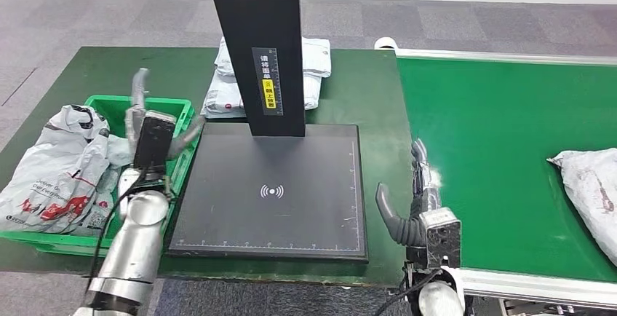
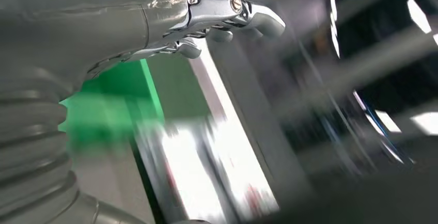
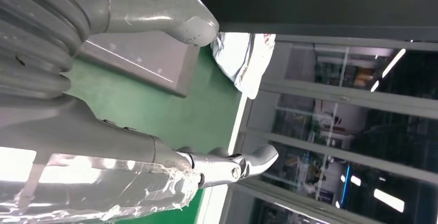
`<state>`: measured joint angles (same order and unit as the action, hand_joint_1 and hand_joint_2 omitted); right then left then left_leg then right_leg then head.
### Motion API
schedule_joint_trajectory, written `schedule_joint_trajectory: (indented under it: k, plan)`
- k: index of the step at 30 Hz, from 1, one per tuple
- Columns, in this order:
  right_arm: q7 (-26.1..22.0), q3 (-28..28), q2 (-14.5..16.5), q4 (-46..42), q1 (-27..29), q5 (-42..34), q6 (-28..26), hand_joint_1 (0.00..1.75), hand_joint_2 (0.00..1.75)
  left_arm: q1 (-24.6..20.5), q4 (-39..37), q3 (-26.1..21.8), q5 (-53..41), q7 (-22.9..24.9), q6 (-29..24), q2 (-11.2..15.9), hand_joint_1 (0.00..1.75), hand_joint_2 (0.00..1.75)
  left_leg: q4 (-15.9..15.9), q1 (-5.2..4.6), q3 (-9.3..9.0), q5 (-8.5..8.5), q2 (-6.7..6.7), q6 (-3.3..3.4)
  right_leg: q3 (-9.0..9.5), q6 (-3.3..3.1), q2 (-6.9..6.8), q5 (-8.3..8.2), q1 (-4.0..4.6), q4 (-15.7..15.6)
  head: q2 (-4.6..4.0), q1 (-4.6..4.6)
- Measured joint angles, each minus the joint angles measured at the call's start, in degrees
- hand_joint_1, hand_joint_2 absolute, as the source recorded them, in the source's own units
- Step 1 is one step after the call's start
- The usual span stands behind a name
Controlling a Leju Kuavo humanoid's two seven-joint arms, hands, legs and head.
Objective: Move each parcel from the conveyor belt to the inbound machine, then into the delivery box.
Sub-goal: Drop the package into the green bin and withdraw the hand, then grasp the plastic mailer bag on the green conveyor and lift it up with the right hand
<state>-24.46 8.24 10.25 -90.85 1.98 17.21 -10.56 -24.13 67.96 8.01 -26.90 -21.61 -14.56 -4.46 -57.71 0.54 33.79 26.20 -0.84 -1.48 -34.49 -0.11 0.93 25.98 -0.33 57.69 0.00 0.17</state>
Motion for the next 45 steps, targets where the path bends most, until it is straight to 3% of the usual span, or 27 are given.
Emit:
schedule_joint_trajectory:
  k: [2, 3, 7, 13, 17, 21, 26, 45]
  plan:
    - [0.51, 0.00, 0.00, 2.22, -2.42, 0.62, -1.19, 0.00, 0.00, -1.36, -3.26, 2.25, 5.08, -2.13, 2.38, -2.35, 0.00, 1.75, -0.01, 0.00, -0.01, -0.02, 0.01, 0.02, 0.01, 0.05, 0.00, -0.04, -0.05, 0.00, 0.00, 0.01]
    - [0.71, 0.00, 0.00, 3.28, -3.48, 0.84, -1.76, 0.00, 0.00, -2.10, -4.80, 3.27, 7.05, -2.43, 3.27, -3.48, 0.00, 1.75, -0.02, -0.01, -0.01, -0.02, 0.01, 0.03, 0.01, 0.08, 0.01, -0.07, -0.08, 0.00, 0.00, 0.01]
    - [1.04, 0.04, 0.00, 8.10, -6.90, 0.03, -3.40, 0.00, 1.75, -5.71, -11.95, 7.14, 14.84, -2.54, 6.25, -8.17, 0.00, 1.75, -0.05, -0.06, 0.02, -0.06, -0.05, 0.09, 0.02, 0.15, -0.03, -0.11, -0.15, 0.00, 0.00, 0.01]
    - [0.76, 0.12, 0.00, 13.11, -8.60, -1.97, -4.59, 0.00, 1.75, -9.52, -20.87, 11.28, 19.71, -2.83, 6.30, -12.97, 0.00, 1.75, -0.06, -0.08, 0.06, -0.03, -0.11, 0.10, -0.01, 0.15, -0.06, -0.10, -0.15, 0.00, 0.00, 0.00]
    - [0.56, 0.13, -0.02, 14.73, -8.86, -2.14, -5.25, 0.00, 0.00, -10.81, -24.53, 12.43, 21.39, -3.58, 5.84, -14.41, 0.00, 1.75, -0.05, -0.07, 0.07, -0.02, -0.12, 0.09, -0.03, 0.13, -0.06, -0.08, -0.14, 0.00, 0.00, -0.01]
    - [-0.04, 0.13, -0.03, 16.16, -8.85, -2.06, -6.66, 0.00, 1.75, -11.34, -27.86, 13.61, 22.34, -5.73, 2.16, -15.46, 0.00, 1.75, -0.04, -0.07, 0.07, -0.02, -0.10, 0.08, -0.04, 0.13, -0.05, -0.08, -0.13, 0.00, 0.00, 0.01]
    - [-0.39, 0.13, -0.07, 18.27, -8.88, -1.64, -7.72, 0.00, 1.75, -11.08, -30.01, 14.67, 22.42, -9.37, -3.20, -15.80, 0.00, 1.75, -0.03, -0.07, 0.08, -0.02, -0.09, 0.08, -0.03, 0.13, -0.03, -0.08, -0.11, 0.00, 0.00, 0.00]
    - [-2.52, 0.17, -0.89, 22.46, -10.26, -1.26, -11.38, 0.00, 1.75, -10.09, -32.98, 15.24, 23.44, -11.05, -4.88, -15.35, 0.00, 1.75, -0.03, -0.08, 0.11, -0.02, -0.11, 0.09, -0.03, 0.13, -0.05, -0.08, -0.13, 0.00, 0.00, 0.01]
